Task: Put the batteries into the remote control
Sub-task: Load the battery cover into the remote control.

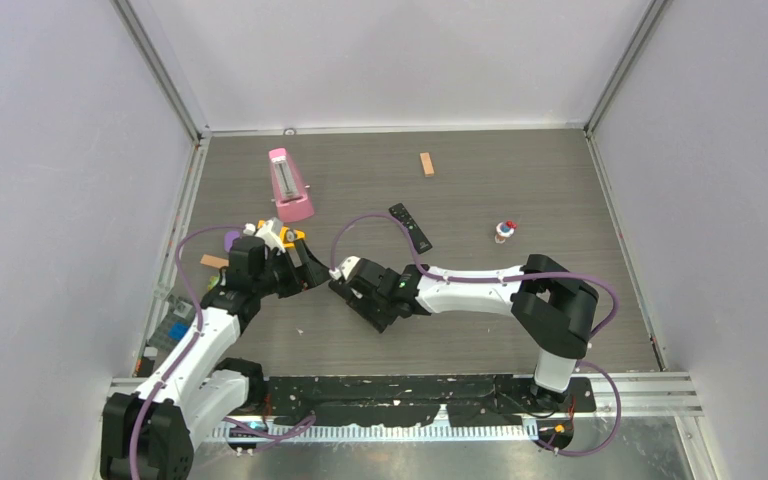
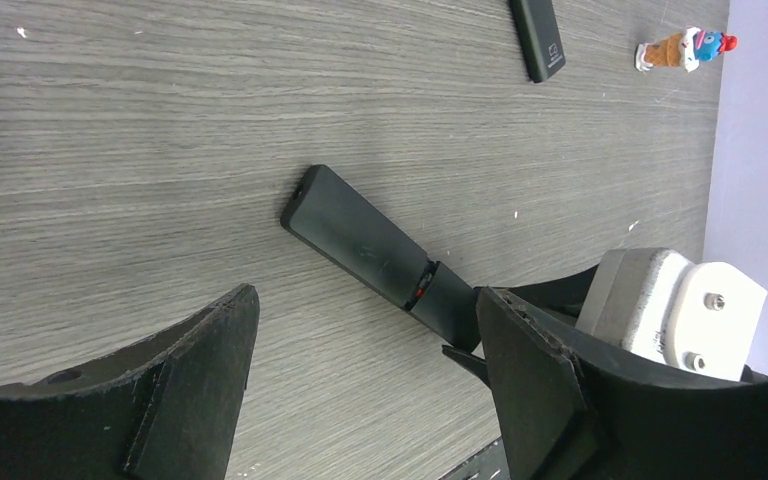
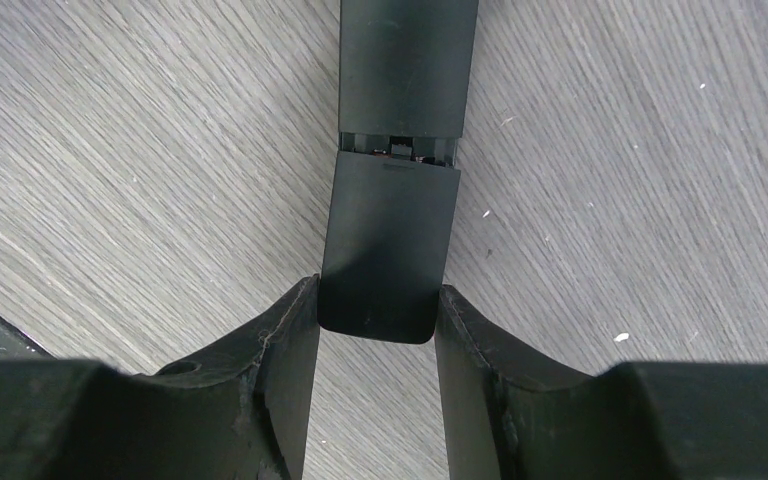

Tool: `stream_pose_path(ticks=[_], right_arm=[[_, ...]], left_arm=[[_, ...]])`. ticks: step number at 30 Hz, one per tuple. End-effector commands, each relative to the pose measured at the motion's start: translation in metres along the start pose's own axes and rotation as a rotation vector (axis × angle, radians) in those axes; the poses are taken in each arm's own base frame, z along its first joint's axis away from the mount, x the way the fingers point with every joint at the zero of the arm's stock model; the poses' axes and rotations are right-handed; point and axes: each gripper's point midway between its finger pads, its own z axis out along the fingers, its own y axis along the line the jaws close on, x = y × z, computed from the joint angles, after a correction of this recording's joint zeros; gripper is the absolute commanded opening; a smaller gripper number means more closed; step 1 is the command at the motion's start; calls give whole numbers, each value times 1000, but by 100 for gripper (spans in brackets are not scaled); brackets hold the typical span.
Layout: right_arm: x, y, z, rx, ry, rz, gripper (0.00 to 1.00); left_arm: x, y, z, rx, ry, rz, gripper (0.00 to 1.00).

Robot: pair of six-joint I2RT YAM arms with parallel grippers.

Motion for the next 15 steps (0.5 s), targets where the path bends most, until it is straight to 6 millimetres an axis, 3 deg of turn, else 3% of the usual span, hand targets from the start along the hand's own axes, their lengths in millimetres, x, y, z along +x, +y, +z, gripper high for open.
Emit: stream_pose_path(ticks=[1,7,15], right_arm=[[-18,-2,-2,9,-35,-18,46],[-17,8,2,-39,-26,-11,52],[-17,3,4,-11,-29,-10,62]], left_arm=[[-8,-3,2,21,-23,25,81],[-8,-3,2,24,-22,27,81],[-6,-4,3,33,-11,25,81]])
